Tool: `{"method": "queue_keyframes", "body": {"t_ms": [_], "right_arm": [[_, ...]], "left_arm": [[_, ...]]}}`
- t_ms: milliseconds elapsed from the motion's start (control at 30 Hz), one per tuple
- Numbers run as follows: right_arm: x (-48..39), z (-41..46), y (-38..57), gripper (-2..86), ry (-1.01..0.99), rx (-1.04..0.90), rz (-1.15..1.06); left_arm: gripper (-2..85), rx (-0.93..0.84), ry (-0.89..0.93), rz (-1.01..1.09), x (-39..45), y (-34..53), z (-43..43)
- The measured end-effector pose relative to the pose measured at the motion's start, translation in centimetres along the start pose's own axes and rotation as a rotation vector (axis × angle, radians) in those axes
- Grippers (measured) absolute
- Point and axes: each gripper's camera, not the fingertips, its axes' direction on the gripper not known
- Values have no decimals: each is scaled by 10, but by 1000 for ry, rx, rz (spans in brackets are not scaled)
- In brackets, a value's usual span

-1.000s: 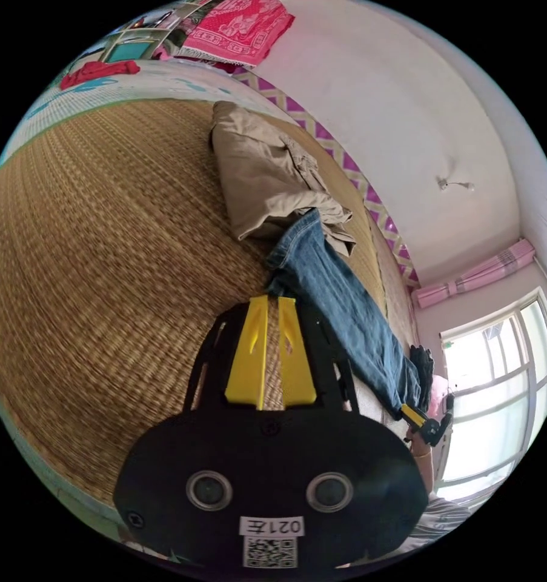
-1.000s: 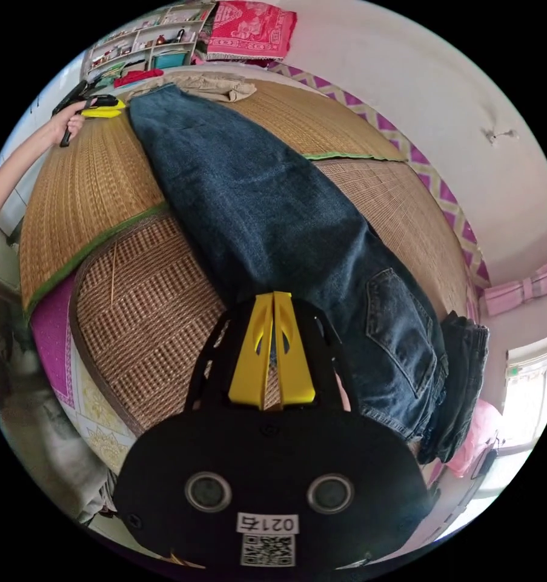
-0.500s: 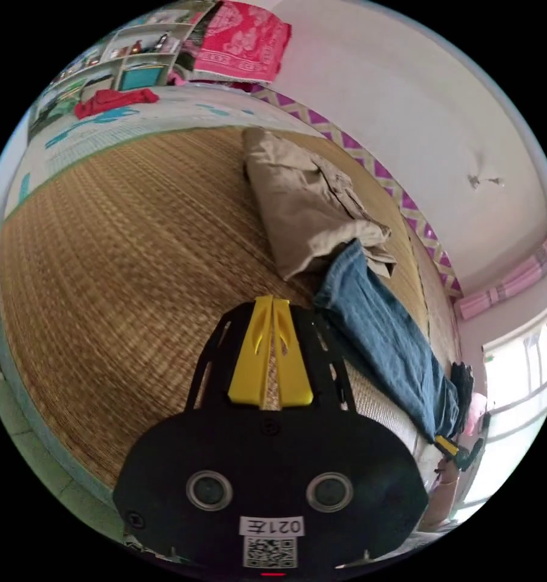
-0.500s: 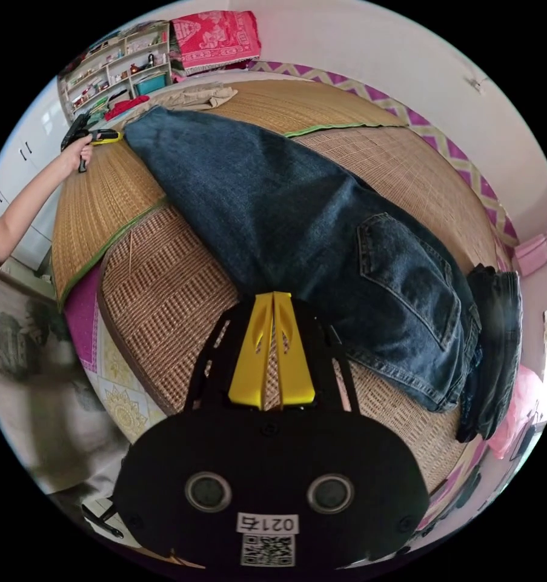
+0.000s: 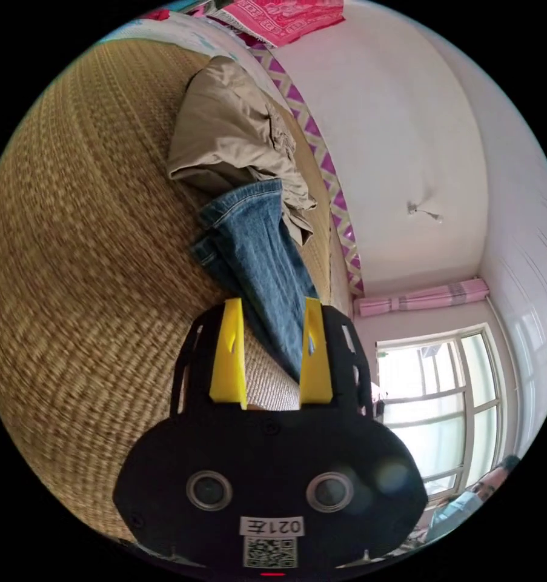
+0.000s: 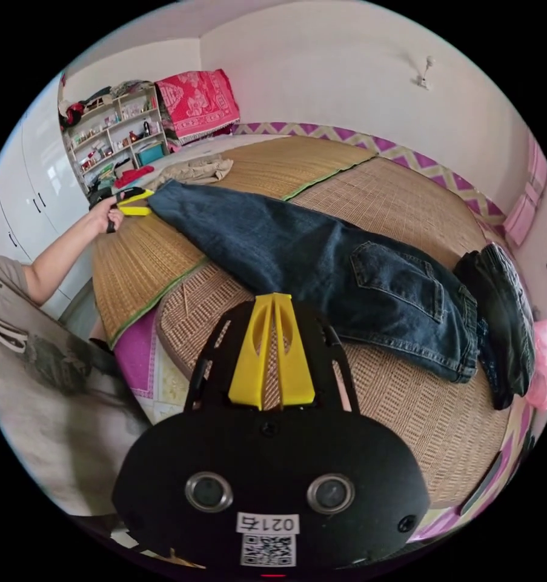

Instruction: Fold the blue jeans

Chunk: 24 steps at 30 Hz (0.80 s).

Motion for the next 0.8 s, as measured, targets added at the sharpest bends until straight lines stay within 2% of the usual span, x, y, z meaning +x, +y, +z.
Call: {"method": "queue_keyframes", "body": {"t_ms": [200,300,367,467,533,567,633,733,800], "right_arm": [[11,-20,85,18,22,55,76],[21,-17,132,18,86,32,107],[32,-18,162,14,81,32,146],[66,-28,217,0,-18,104,291],[93,-35,260,-4,-119,198,401],[99,-36,270,-4,-139,215,421],[112,-35,302,-5,-162,250,476],[113,-31,329,-6,-153,249,475],[110,-27,342,-6,-154,241,468]], "left_arm": [[31,159,-92,-60,59,-26,-28],[-3,201,-59,-40,99,-38,-49],[-7,231,-54,57,153,-41,-62],[-9,282,-65,329,292,-33,-82],[-9,308,-88,608,426,-2,-82],[-9,306,-98,679,459,9,-78],[-9,270,-159,911,578,57,-46],[-8,185,-207,1063,685,115,28],[-8,80,-264,1132,726,148,93]]}}
